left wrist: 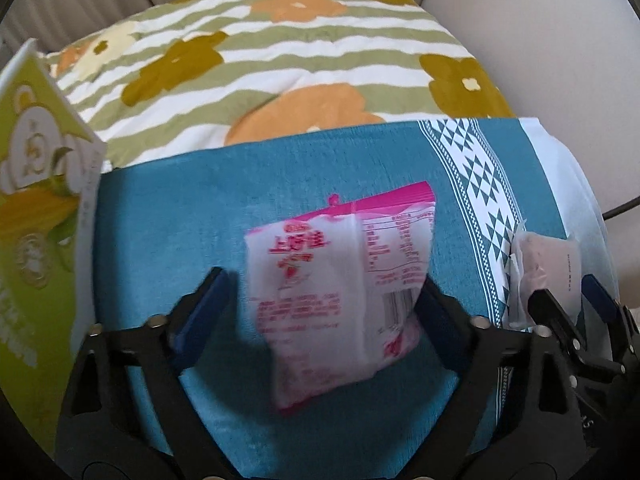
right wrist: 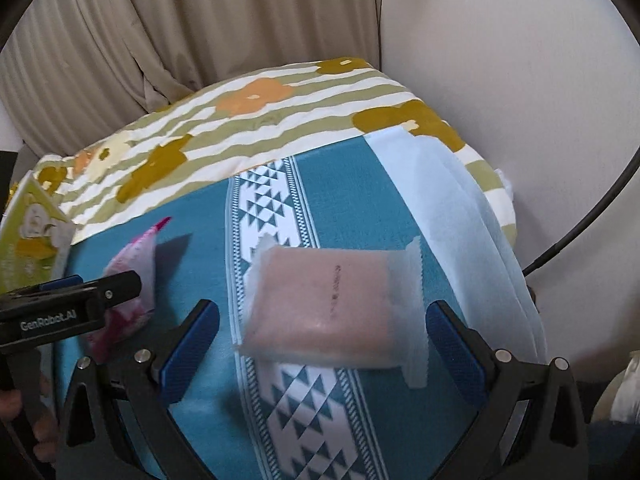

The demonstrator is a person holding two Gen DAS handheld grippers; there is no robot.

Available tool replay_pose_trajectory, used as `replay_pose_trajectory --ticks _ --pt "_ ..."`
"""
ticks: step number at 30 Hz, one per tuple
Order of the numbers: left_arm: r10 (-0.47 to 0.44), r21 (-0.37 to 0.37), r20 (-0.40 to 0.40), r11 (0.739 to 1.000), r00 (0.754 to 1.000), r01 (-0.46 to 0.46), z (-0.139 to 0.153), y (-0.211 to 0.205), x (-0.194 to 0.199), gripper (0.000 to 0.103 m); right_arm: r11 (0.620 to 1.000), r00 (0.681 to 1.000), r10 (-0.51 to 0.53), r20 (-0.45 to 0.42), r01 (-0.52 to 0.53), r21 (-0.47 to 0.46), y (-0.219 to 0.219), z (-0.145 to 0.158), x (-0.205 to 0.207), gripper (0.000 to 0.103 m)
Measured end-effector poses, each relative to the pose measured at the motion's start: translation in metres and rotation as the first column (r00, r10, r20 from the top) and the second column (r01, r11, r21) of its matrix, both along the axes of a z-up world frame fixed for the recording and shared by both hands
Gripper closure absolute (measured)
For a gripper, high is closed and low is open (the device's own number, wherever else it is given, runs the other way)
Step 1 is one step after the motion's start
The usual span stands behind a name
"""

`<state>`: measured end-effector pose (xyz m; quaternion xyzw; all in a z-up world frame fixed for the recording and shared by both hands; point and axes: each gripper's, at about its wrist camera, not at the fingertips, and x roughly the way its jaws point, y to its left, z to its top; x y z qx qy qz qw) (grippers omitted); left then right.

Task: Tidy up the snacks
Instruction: 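Grasp the pink-white strawberry bag with the left tool while the right tool grasps the beige square packet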

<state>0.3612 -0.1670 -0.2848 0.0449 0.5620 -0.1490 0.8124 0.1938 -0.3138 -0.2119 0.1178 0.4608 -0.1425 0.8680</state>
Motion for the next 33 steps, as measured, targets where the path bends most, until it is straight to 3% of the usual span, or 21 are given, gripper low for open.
replay_pose_trajectory --ticks 10,16,22,23,26,30,33 --pt "-0.027 0.045 0.011 0.999 1.0 0.027 -0.004 -0.002 -0.001 0.037 1.0 0.999 0.003 -0.053 -0.002 0.018 -0.007 -0.016 0.013 0.0" --pt "-0.032 0.03 0.012 0.999 0.999 0.032 -0.002 0.001 -0.002 0.049 0.999 0.997 0.039 -0.059 -0.038 0.032 -0.004 -0.018 0.018 0.0" --pt "-0.035 0.025 0.015 0.999 0.999 0.034 0.001 0.002 -0.005 0.053 0.995 0.992 0.099 -0.083 -0.101 -0.016 0.004 -0.024 0.026 0.0" --pt "-0.033 0.024 0.013 0.999 0.999 0.033 0.001 0.002 -0.006 0.054 0.992 0.989 0.116 -0.092 -0.12 -0.04 0.008 -0.025 0.027 0.002" --pt "-0.024 0.018 0.011 1.0 1.0 0.024 0.003 0.005 -0.008 0.054 0.987 0.986 0.15 -0.07 -0.153 -0.05 0.011 -0.022 0.025 0.019" --pt "-0.001 0.013 0.013 1.0 1.0 0.001 0.01 0.008 -0.012 0.055 0.989 0.989 0.145 -0.036 -0.146 -0.036 0.008 -0.015 0.019 0.03" --pt "0.01 -0.001 0.028 1.0 1.0 -0.009 0.02 0.012 -0.018 0.056 0.986 0.986 0.164 -0.029 -0.165 -0.036 0.011 -0.006 0.017 0.032"
